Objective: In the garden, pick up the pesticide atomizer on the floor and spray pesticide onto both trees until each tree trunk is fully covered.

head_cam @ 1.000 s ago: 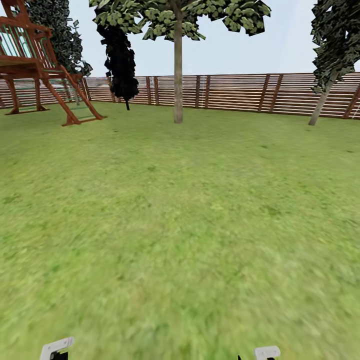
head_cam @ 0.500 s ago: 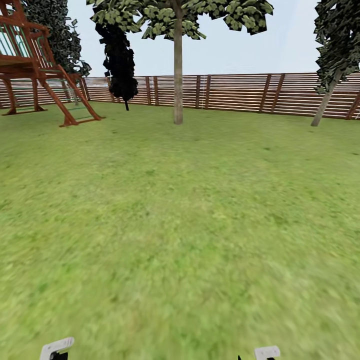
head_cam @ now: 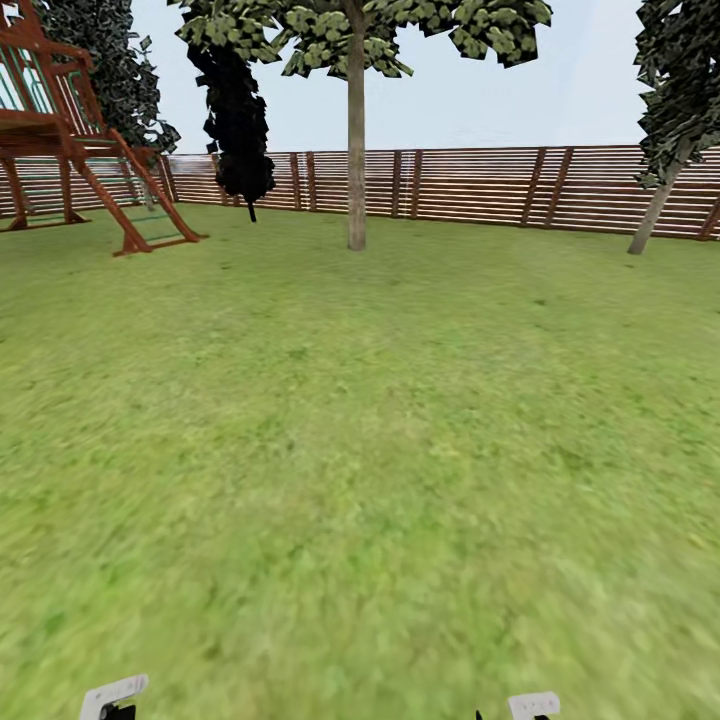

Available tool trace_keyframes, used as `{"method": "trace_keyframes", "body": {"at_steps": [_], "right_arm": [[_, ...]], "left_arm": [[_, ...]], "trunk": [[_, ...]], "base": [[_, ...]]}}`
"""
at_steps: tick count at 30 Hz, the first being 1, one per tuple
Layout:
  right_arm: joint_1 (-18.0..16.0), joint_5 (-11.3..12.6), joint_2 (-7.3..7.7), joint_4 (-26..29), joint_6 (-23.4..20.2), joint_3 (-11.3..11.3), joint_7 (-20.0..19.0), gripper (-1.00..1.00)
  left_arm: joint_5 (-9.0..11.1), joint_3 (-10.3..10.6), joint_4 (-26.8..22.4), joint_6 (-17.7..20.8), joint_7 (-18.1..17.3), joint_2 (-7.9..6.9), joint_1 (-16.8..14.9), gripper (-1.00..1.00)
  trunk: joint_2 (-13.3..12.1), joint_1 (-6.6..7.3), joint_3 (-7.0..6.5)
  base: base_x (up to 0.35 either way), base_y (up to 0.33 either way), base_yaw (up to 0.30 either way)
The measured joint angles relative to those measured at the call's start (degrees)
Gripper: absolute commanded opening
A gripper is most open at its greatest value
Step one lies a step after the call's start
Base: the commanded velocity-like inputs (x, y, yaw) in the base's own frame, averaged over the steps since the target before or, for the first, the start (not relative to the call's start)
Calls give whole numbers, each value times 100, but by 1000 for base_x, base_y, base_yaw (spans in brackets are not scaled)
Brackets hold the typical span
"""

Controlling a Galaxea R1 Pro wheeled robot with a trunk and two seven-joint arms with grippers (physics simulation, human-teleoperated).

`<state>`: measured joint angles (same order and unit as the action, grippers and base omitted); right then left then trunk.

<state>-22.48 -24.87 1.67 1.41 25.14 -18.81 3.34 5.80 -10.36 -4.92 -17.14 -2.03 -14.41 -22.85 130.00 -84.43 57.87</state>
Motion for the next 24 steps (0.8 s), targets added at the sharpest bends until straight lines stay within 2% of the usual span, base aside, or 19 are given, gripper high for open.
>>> {"method": "trace_keyframes", "body": {"at_steps": [24], "right_arm": [[-1,1,0,0,0,0,0,100]], "left_arm": [[0,0,0,0,0,0,0,-100]], "trunk": [[0,0,0]], "base": [[341,0,0]]}}
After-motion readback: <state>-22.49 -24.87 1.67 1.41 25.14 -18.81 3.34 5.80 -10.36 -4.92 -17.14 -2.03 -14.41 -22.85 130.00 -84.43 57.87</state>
